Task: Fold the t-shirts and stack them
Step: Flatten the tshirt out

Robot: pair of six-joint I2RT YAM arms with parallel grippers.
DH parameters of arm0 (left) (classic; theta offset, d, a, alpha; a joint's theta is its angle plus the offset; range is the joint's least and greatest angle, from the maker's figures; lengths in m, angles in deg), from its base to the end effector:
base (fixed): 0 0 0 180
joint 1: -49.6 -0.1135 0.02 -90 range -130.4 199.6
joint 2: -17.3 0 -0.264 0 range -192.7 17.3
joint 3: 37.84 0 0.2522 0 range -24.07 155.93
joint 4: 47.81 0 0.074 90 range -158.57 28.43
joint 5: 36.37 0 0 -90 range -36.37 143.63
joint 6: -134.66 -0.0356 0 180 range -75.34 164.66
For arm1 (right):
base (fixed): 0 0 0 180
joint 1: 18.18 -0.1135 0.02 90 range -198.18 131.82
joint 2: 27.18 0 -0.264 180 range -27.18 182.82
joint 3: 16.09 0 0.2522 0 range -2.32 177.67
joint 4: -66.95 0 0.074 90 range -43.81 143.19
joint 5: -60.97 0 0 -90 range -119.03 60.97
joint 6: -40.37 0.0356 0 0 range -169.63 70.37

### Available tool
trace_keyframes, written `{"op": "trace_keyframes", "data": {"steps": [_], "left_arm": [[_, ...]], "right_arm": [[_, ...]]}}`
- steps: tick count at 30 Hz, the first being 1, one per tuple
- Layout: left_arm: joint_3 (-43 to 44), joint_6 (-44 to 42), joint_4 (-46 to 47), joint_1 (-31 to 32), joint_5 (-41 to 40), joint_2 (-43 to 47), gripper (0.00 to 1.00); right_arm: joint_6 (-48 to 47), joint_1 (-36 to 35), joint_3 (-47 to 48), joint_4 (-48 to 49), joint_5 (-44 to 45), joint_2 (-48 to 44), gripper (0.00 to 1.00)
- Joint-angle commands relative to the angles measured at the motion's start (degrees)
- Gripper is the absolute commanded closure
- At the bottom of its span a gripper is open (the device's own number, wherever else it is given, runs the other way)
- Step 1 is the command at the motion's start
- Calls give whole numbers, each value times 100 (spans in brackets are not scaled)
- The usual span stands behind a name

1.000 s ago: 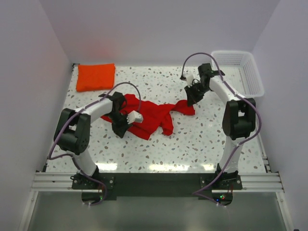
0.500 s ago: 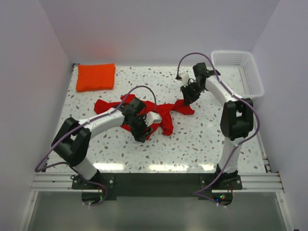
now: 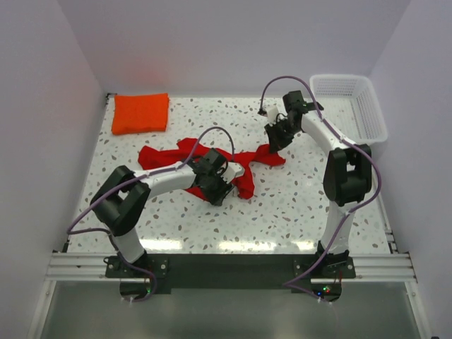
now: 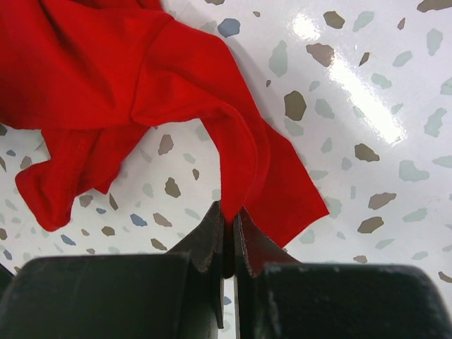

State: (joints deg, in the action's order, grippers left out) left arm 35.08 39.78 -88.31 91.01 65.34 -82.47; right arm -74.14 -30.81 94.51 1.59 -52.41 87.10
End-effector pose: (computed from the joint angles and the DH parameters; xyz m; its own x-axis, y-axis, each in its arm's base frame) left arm 0.2440 -0.2248 0.1593 -0.6296 0.6663 -0.3996 0.7626 0.6283 -0.1539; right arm 0.4052 0.1053 0.2383 -0.6884 -0.5445 -0.4792 -0.6867 0.7020 0.1888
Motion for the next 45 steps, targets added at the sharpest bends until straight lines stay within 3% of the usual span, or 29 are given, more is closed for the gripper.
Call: {"op": "trace_keyframes", "data": {"steps": [1,2,5,6,10,15,16,18,19,20,22,24,30,37,45], "left_arm": [[-106,129,-58,17,-300,-446,49],[-141,41,-172,16,-309,-456,54],[-159,-677,-620,-1,-204,-272,84],[-150,-915,-787,-36,153,-176,100],[-124,-2409,-2015,-824,1315,938,100],[403,-3852,-2941,-2142,1352,1092,100],[508,-3932,-3029,-2346,1361,1004,100],[868,-3967,-3091,-2776,1457,549,100],[1148,-3959,-3178,-2874,1562,372,100],[1273,-3907,-3197,-2945,1563,187,100],[1536,-3880,-3301,-3112,1720,-279,100],[1818,-3827,-3311,-3191,1809,-569,100],[2337,-3845,-3355,-3279,1765,-1000,100],[2487,-3915,-3539,-3341,1765,-1221,100],[2469,-3897,-3601,-3411,1800,-1221,100]], "right_arm": [[70,-3,116,141,-44,-55,100],[69,-3,116,106,-79,-55,100],[-18,-21,169,-34,-185,-37,100],[-123,-47,178,-87,-228,-29,100],[-405,-363,230,-368,-396,-55,100],[-467,-811,318,-483,-536,199,100],[-432,-829,440,-457,-545,278,94],[-318,-830,625,-387,-571,480,69],[-387,-830,817,-421,-554,533,50],[-457,-812,898,-448,-554,551,41],[-642,-698,942,-500,-615,490,24],[-931,-453,872,-623,-685,307,18],[-2030,-30,30,-1134,-958,-203,21],[-3067,-30,-1701,-396,-994,-986,22],[-3455,-249,-2318,747,-889,-934,24]]}}
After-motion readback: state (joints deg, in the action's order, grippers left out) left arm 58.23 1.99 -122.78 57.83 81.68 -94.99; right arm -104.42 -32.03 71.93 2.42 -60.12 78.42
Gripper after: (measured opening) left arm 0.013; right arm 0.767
